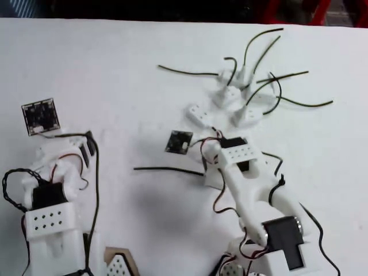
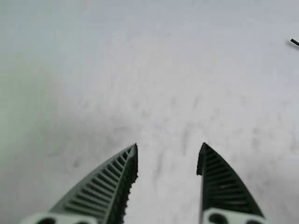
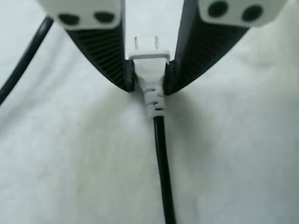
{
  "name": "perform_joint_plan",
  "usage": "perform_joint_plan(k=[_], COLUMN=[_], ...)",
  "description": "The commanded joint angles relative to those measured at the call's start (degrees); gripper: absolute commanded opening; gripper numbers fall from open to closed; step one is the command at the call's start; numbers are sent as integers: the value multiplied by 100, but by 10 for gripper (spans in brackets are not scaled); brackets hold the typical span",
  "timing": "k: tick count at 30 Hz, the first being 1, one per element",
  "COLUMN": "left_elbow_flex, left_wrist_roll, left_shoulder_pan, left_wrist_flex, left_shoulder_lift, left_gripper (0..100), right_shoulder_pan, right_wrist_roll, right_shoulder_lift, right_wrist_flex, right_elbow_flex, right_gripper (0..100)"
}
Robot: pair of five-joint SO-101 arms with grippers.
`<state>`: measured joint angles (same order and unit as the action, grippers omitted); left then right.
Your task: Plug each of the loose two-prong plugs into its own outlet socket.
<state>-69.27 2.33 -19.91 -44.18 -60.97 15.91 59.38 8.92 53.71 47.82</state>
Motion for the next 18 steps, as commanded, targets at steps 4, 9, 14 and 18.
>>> perform_joint_plan(k=[4, 9, 14, 18], left_elbow_flex=[44, 44, 44, 44], left_wrist_roll=[0, 0, 0, 0], left_shoulder_pan=[-40, -40, -40, -40], left_wrist_flex=[123, 123, 123, 123], left_shoulder_lift=[-110, -110, -110, -110], left_gripper=[215, 215, 215, 215], right_shoulder_pan=[-13, -57, 127, 286], right_wrist_roll=[26, -158, -431, -440], right_shoulder_lift=[145, 189, 189, 189], right_wrist_flex=[400, 1121, 1780, 2114], right_elbow_flex=[-88, -659, -1169, -1169], right_gripper=[82, 134, 135, 134])
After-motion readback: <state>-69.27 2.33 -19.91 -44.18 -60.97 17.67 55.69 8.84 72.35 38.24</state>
